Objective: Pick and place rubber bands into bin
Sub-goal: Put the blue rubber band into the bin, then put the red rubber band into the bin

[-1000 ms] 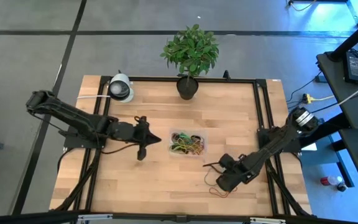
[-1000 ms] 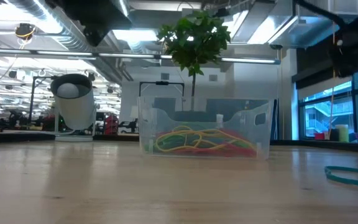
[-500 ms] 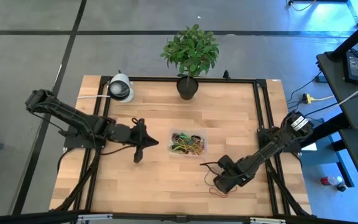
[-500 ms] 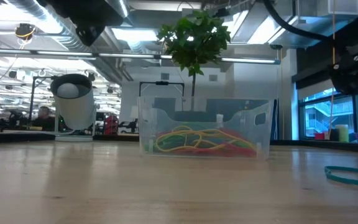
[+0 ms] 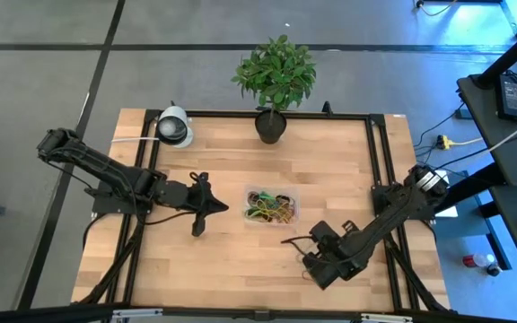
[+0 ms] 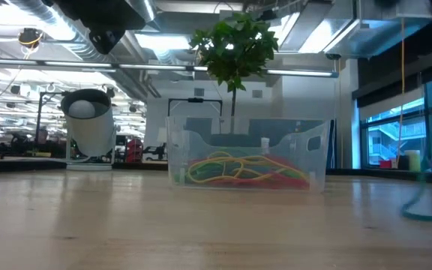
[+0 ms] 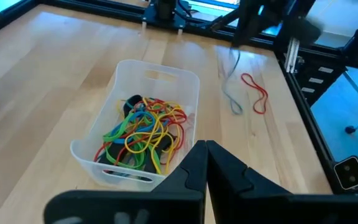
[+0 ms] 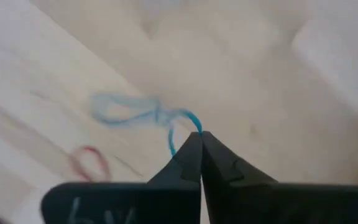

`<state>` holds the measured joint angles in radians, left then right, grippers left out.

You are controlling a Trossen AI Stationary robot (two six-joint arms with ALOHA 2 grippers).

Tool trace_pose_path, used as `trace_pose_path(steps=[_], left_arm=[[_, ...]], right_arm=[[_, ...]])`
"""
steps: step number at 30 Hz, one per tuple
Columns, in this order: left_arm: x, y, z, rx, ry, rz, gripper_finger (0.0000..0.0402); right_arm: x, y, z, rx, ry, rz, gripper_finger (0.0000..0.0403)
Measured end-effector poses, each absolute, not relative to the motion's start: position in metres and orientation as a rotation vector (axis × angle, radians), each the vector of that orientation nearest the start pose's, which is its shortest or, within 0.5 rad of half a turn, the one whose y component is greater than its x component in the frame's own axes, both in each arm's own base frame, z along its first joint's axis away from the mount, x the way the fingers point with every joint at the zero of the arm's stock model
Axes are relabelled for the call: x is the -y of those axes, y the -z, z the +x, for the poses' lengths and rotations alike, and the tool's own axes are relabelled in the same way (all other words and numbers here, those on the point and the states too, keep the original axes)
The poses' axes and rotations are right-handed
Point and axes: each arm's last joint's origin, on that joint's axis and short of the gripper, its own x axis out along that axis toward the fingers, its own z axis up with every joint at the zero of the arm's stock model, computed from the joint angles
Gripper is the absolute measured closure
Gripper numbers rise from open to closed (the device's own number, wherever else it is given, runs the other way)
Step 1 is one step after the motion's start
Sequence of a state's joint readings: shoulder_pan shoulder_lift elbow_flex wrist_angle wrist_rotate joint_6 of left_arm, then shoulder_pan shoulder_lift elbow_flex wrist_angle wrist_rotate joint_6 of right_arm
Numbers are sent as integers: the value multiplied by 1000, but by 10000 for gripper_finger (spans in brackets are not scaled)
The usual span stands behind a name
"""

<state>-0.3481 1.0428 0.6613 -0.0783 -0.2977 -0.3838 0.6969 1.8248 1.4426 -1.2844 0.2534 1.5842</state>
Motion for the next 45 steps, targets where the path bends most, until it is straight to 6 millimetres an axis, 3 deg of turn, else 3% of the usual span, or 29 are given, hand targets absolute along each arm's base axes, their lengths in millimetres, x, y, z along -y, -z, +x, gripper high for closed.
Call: trace_pose_path(steps=[9,12,16,20,26,30,34,39,45], left_arm=[[68,-254,212,-438,-30,-201,400],[68,-254,212,-438,-30,-202,400],[68,-254,212,-438,-30,-202,400],[68,-254,212,-438,-30,-202,400],[68,-254,212,-441,-29,-204,400],[68,-254,212,-443,-30,-216,400],[68,-253,212,-446,-31,-218,400],[68,-252,211,-461,-26,-180,400],[68,-252,211,-459,-21,-162,400]], right_arm=[[-188,-322,274,-944,786,354,402],[-174,-339,288,-886,750,303,402],[-151,-345,312,-861,693,242,403],[-130,-335,339,-864,665,186,403],[-103,-290,369,-1017,649,153,403],[-93,-251,379,-1115,663,162,400],[-85,-226,383,-1169,630,230,391],[-77,-213,387,-1198,573,337,371],[-73,-220,385,-1195,556,373,316]])
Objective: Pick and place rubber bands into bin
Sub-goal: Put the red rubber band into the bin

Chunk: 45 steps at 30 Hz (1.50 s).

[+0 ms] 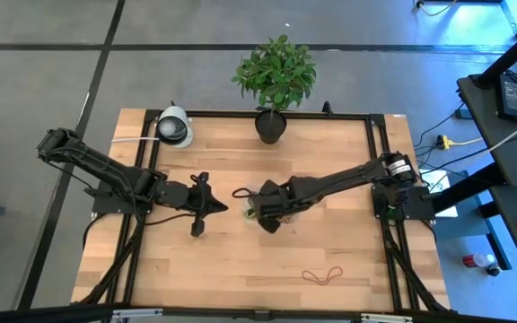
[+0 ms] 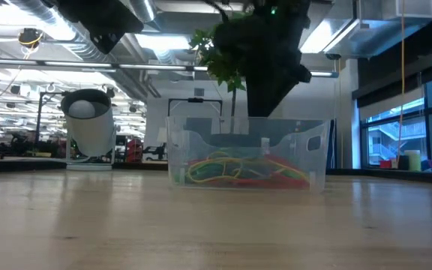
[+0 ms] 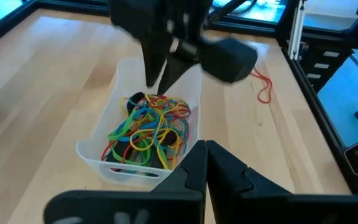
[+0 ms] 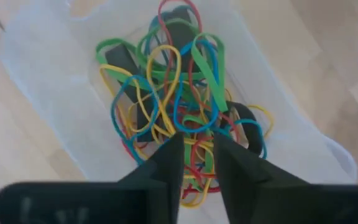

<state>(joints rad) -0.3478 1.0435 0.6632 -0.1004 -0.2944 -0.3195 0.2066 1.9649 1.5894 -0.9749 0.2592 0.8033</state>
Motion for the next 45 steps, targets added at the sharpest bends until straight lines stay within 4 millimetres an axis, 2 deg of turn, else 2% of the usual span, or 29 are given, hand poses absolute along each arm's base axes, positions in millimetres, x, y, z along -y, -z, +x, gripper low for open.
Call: trace_pose_path(steps=[4,8,12,17,21,26,28,31,36,42,45], left_arm=[[67,-252,211,-461,-22,-161,400],[65,-252,211,-448,-66,-85,400],[61,-248,209,-470,-198,-76,400],[49,-237,204,-560,-342,-28,400],[32,-218,200,-512,-383,-17,400],[9,-194,192,-283,-160,-111,400],[0,-190,184,-210,-151,-135,400],[-9,-186,171,-161,-199,-172,400],[-12,-189,152,-90,-174,-150,400],[-11,-189,133,-140,-184,-157,400],[-11,-193,126,-108,-179,-158,400]], right_arm=[[-72,-238,378,-1167,548,390,269],[-75,-265,358,-1146,555,423,229],[-96,-290,332,-1145,521,427,207],[-129,-306,296,-1161,530,403,203],[-155,-306,274,-1169,556,362,203],[-175,-306,256,-1192,563,344,203],[-180,-305,251,-1206,546,329,203],[-188,-304,245,-1257,523,353,203],[-203,-295,235,-1331,514,312,204],[-217,-268,224,-1468,464,336,226],[-223,-252,220,-1493,410,351,234]])
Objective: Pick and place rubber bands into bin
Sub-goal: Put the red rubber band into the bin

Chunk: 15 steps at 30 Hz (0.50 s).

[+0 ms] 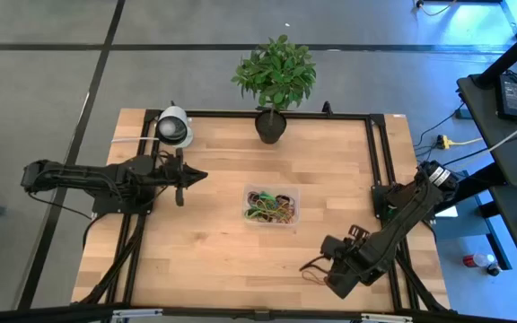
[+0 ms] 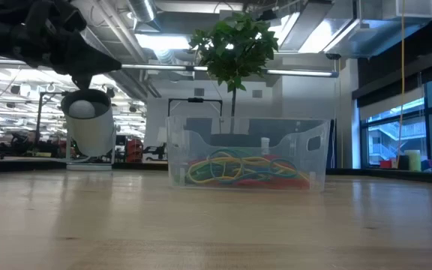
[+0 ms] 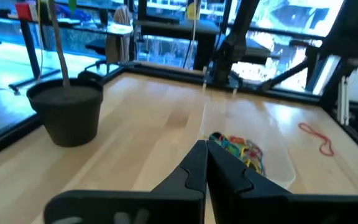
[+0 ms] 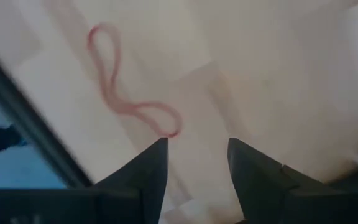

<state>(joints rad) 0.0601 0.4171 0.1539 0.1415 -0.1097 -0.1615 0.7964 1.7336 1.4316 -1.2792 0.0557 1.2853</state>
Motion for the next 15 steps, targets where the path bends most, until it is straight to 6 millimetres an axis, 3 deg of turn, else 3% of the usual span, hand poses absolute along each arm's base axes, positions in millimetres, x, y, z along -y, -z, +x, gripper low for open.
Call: trace_pose_path(steps=[7,15], left_arm=[[-9,-195,111,-95,-161,-152,400],[-8,-195,99,-85,-128,-161,400]], right_arm=[[-236,-224,215,-1480,306,402,238],[-245,-220,206,-1479,248,373,237]])
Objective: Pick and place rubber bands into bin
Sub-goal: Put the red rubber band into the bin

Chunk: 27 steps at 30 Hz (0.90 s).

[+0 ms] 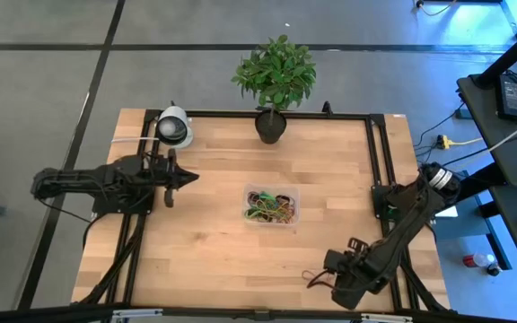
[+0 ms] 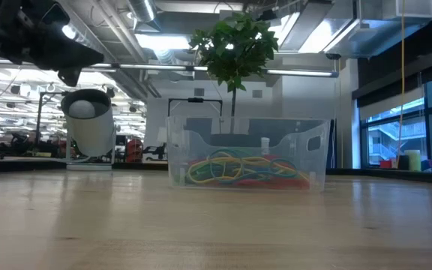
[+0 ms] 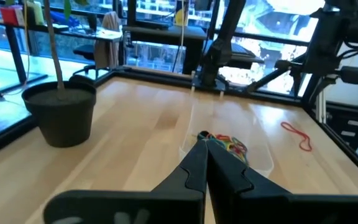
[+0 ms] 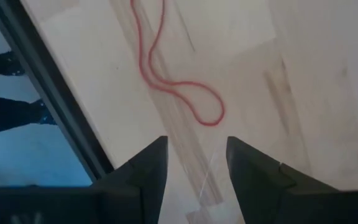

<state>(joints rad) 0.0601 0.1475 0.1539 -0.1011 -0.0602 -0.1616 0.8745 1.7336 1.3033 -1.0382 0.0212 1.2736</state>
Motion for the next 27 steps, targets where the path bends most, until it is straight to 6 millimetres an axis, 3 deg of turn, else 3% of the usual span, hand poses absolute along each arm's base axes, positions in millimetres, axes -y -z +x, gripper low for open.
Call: trace_pose_path(steps=[6,12,24,27], left_arm=[[-7,-192,95,-78,-117,-169,400],[-5,-167,98,-2,-28,-214,400],[-1,-168,97,23,25,-124,400],[0,-168,97,23,33,-125,400]], right_arm=[[-250,-220,200,-1483,233,360,237],[-252,-220,199,-1483,228,357,237],[-258,-221,198,-1460,179,374,237],[-261,-218,196,-1468,130,307,237]])
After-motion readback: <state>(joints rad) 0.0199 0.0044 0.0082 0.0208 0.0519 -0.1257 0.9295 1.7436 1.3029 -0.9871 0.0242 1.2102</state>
